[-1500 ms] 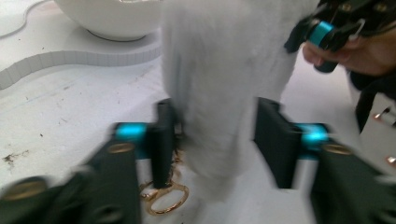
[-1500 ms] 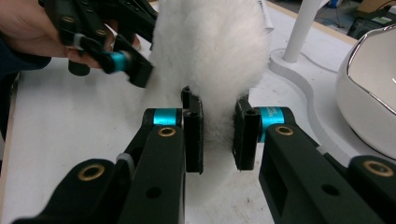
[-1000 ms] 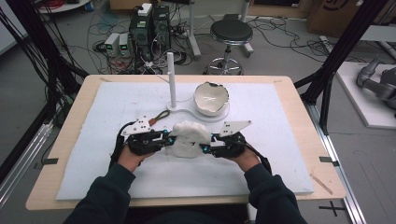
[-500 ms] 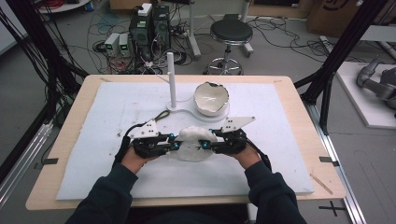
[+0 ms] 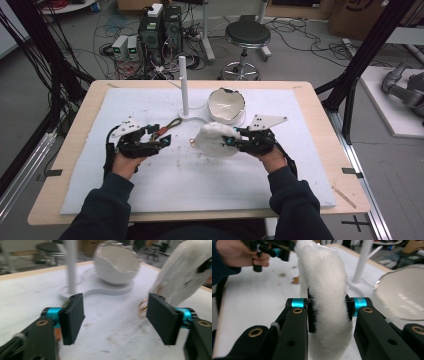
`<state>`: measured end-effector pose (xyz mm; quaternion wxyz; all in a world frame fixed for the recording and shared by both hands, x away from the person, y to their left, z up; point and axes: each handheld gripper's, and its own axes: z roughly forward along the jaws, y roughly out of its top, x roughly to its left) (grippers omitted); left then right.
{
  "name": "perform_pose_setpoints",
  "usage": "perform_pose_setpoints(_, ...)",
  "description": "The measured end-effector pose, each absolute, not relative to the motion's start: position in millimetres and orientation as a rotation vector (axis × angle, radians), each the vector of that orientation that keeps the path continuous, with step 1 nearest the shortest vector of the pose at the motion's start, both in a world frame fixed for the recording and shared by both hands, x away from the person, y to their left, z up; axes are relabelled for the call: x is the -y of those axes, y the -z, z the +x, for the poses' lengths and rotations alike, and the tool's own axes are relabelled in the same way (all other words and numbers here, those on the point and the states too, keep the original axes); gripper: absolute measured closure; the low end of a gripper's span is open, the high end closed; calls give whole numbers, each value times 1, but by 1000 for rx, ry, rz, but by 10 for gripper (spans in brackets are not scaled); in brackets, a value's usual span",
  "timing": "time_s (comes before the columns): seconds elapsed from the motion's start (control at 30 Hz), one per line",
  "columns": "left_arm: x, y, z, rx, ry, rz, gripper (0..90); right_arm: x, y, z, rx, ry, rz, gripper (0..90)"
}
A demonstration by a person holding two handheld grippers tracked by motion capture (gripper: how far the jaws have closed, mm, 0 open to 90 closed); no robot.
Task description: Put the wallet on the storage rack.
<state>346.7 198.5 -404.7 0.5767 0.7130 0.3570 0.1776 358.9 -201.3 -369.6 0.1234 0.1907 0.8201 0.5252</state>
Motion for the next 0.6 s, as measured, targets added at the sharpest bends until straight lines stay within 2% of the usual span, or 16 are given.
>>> perform_pose_setpoints(0.1, -217, 406, 349, -887, -457, 1635, 249, 206, 359, 368, -2359, -1506, 556, 743)
perform_pose_setpoints(0.23, -232, 410, 350, -934, -464, 1609, 248, 210, 339, 381, -2319, -1456, 545, 744)
perform_pose_setpoints(0.6, -231, 414, 352, -946, -447, 1624, 248, 216, 294, 416, -2220, -1327, 509, 744)
